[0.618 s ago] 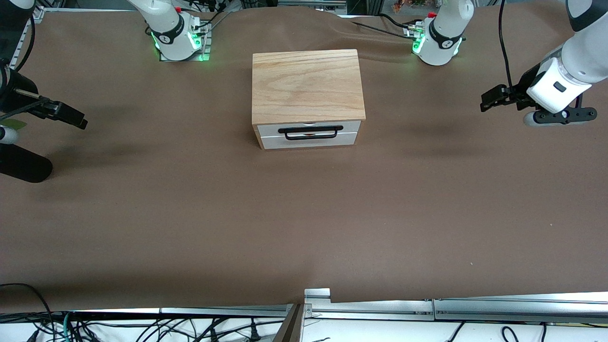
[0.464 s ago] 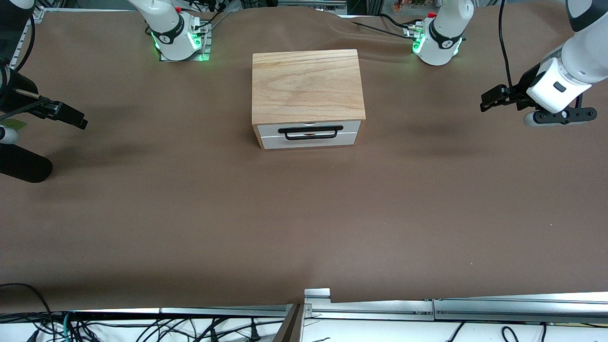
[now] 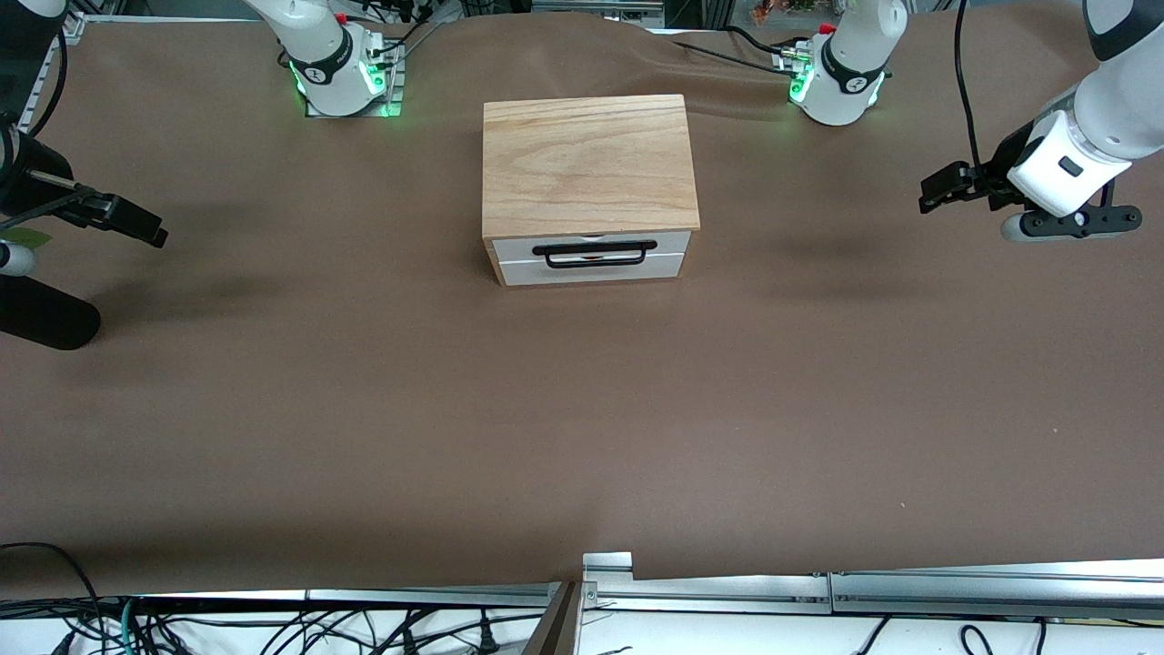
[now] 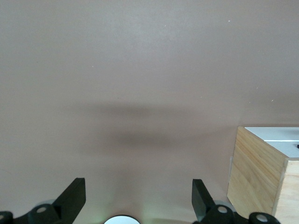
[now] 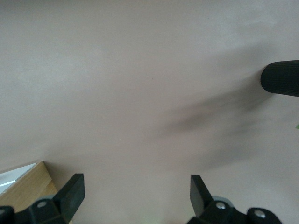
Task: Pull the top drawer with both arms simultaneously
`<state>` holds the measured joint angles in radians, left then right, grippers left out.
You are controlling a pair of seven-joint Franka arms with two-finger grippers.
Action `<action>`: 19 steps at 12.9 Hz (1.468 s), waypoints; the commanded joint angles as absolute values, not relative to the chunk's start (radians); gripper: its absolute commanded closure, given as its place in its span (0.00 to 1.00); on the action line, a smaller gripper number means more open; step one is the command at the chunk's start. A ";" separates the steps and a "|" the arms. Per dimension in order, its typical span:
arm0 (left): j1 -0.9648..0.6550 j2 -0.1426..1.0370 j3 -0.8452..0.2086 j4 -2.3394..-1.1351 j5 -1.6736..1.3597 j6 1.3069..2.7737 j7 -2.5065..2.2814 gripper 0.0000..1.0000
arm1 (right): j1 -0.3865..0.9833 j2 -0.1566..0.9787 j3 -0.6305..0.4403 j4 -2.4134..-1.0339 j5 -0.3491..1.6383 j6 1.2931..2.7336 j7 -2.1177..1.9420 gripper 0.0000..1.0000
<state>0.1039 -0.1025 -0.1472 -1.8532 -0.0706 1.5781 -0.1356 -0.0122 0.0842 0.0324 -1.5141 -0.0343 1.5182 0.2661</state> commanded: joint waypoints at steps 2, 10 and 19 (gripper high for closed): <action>0.109 -0.097 -0.156 -1.835 -0.041 1.554 -0.147 0.00 | -0.025 0.092 0.043 -1.491 -0.021 1.511 0.255 0.00; 0.107 -0.094 -0.161 -1.819 -0.052 1.560 -0.178 0.00 | -0.026 0.092 0.043 -1.491 -0.020 1.511 0.255 0.00; 0.109 -0.092 -0.161 -1.818 -0.055 1.563 -0.178 0.00 | -0.028 0.092 0.043 -1.491 -0.020 1.511 0.255 0.00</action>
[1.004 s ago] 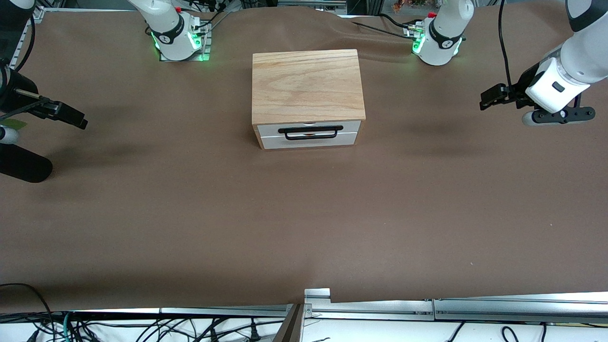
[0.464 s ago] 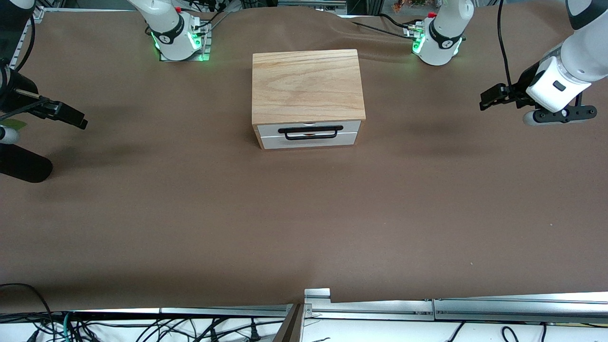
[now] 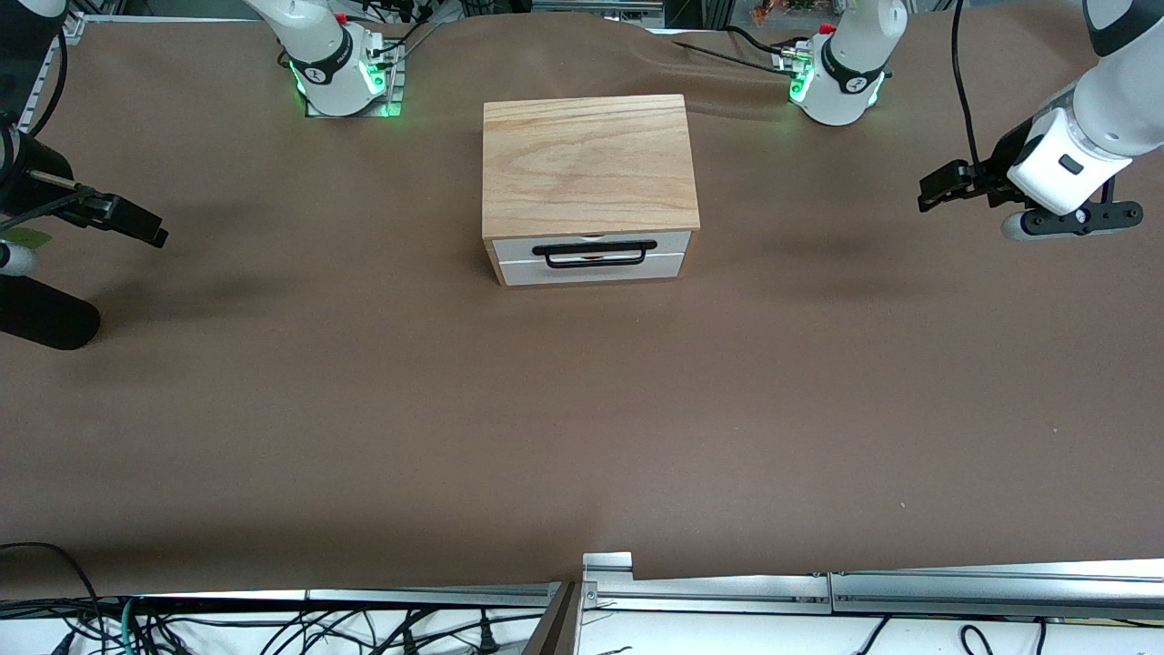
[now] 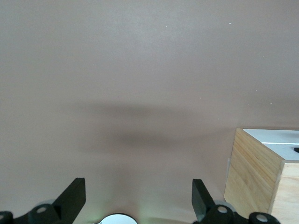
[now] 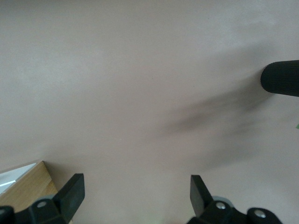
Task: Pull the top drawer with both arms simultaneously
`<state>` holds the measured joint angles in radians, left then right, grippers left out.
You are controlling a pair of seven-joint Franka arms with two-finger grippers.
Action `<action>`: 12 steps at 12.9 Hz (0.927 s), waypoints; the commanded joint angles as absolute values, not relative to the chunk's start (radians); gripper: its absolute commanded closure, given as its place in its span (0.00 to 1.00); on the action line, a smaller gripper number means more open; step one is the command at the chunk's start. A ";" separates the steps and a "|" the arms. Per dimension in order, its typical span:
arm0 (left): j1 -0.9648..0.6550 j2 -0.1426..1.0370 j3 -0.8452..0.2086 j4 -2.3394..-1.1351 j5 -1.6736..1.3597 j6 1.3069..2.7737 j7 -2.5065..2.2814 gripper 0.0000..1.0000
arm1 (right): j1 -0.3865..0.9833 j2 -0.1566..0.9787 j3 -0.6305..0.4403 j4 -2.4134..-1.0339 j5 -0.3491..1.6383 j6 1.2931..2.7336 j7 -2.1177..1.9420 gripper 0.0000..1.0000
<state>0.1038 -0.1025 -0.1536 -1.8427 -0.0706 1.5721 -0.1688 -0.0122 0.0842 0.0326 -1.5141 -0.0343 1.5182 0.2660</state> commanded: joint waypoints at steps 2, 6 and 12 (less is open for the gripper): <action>0.109 -0.092 -0.161 -1.818 -0.055 1.563 -0.178 0.00 | -0.028 0.092 0.043 -1.491 -0.021 1.511 0.255 0.00; 0.109 -0.083 -0.161 -1.810 -0.055 1.565 -0.178 0.00 | -0.025 0.092 0.043 -1.493 -0.025 1.511 0.259 0.00; 0.109 -0.081 -0.160 -1.806 -0.051 1.552 -0.178 0.00 | -0.017 0.130 0.046 -1.493 -0.028 1.502 0.258 0.00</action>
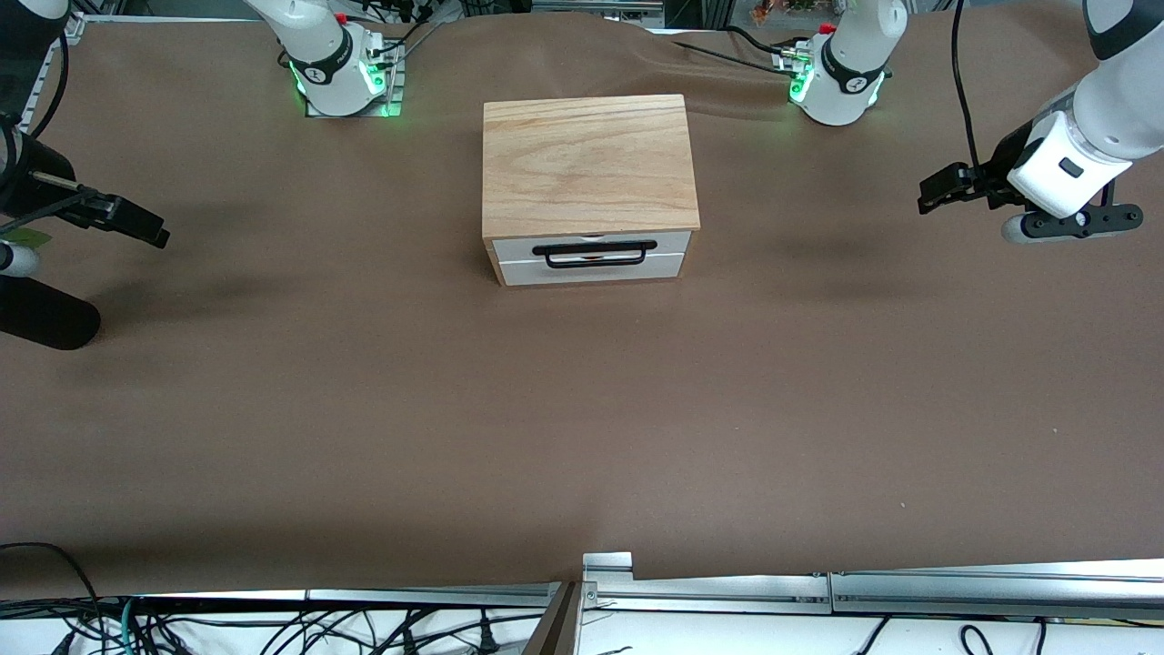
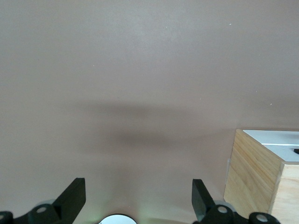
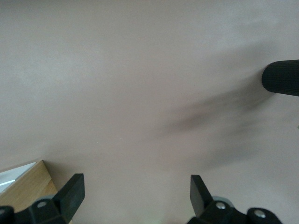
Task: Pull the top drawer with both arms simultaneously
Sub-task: 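Move the right and left grippers toward the drawer's black handle ends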
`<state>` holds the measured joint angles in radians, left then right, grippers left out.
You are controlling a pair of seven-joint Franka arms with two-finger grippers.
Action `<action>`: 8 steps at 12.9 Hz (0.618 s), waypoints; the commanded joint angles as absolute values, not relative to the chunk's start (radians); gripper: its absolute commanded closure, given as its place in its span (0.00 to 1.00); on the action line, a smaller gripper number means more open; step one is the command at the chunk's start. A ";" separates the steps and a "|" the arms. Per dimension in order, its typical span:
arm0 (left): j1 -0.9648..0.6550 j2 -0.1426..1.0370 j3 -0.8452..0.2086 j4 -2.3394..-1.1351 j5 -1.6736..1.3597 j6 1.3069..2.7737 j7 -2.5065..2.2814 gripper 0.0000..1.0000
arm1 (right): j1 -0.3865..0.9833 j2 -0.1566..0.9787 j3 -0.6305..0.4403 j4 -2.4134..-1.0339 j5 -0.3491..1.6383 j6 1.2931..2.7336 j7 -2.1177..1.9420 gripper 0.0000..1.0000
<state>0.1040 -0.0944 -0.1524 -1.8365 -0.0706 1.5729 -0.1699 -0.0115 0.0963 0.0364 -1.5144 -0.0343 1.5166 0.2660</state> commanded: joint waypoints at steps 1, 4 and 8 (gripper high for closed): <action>0.107 -0.081 -0.163 -1.807 -0.046 1.551 -0.176 0.00 | -0.017 0.136 0.048 -1.493 -0.025 1.499 0.256 0.00; 0.103 -0.072 -0.166 -1.807 -0.040 1.552 -0.164 0.00 | 0.017 0.137 0.048 -1.493 -0.021 1.497 0.255 0.00; 0.103 -0.075 -0.169 -1.804 -0.041 1.537 -0.160 0.00 | 0.077 0.187 0.048 -1.494 -0.012 1.505 0.262 0.00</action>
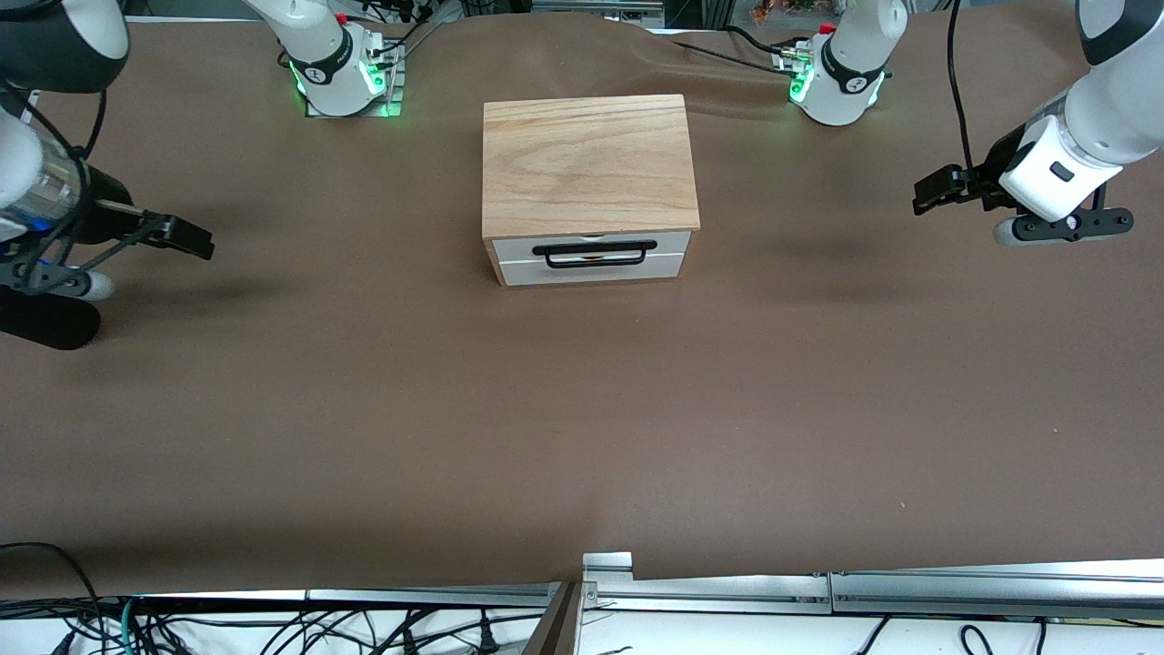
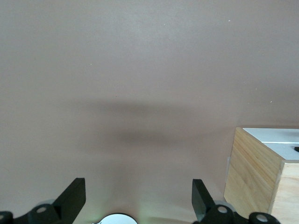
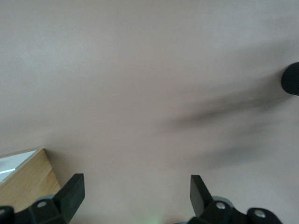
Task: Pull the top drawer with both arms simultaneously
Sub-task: 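Move the right and left grippers toward the drawer's black handle ends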
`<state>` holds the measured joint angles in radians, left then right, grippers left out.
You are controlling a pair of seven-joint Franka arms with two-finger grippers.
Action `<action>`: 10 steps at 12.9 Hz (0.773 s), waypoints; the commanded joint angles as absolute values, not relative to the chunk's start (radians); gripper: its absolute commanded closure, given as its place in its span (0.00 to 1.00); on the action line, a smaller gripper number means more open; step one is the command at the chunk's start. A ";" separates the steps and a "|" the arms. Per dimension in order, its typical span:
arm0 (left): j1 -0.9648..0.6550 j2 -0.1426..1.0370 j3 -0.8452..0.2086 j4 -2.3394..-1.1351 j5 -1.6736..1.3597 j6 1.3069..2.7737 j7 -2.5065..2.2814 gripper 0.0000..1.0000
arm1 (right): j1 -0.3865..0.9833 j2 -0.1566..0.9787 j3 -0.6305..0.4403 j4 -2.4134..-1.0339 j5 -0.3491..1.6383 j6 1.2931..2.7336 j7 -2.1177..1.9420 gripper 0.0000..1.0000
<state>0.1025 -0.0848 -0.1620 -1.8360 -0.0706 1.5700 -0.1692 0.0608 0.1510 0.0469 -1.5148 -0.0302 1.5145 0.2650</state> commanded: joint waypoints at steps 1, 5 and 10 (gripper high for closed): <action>0.103 -0.078 -0.169 -1.804 -0.041 1.534 -0.160 0.00 | 0.090 0.205 0.048 -1.494 0.021 1.503 0.256 0.00; 0.015 -0.074 -0.120 -1.807 -0.041 1.526 -0.146 0.00 | 0.091 0.268 0.046 -1.496 0.184 1.535 0.096 0.00; -0.054 0.038 -0.035 -1.841 -0.058 1.607 -0.141 0.00 | 0.026 0.354 0.040 -1.519 0.493 1.551 -0.137 0.00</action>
